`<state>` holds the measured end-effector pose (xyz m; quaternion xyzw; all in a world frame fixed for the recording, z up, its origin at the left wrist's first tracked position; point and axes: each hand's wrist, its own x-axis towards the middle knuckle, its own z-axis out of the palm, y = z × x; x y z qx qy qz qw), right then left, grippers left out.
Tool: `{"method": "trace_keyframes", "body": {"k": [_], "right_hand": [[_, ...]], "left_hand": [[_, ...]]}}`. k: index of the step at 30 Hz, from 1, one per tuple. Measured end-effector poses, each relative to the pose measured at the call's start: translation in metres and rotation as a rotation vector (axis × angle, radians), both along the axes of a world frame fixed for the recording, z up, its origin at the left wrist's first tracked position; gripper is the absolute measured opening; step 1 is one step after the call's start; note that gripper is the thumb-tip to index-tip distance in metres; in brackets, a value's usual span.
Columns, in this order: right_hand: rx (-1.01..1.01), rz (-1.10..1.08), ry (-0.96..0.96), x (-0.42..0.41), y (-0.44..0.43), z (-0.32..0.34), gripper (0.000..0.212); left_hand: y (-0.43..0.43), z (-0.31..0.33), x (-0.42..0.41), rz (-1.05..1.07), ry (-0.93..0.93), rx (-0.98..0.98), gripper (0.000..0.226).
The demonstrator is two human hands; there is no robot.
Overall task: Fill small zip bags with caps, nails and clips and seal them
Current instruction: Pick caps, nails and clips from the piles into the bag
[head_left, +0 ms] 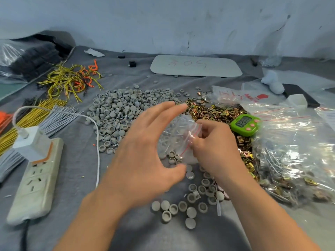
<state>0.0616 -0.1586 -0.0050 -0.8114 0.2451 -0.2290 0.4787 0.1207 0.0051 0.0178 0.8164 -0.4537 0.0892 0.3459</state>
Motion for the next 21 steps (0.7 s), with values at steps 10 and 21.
{"method": "trace_keyframes", "body": {"k": [10,21], "right_hand": [[-0.003,0.026,0.126,-0.008,-0.001,-0.006,0.013],[0.035,0.059,-0.104,-0.017,0.004,0.006,0.018]], "left_hand": [[-0.019,-0.023,0.01,0.105,-0.095,0.188,0.07],[-0.022,-0.026,0.005,0.214,-0.24,0.111,0.04]]}}
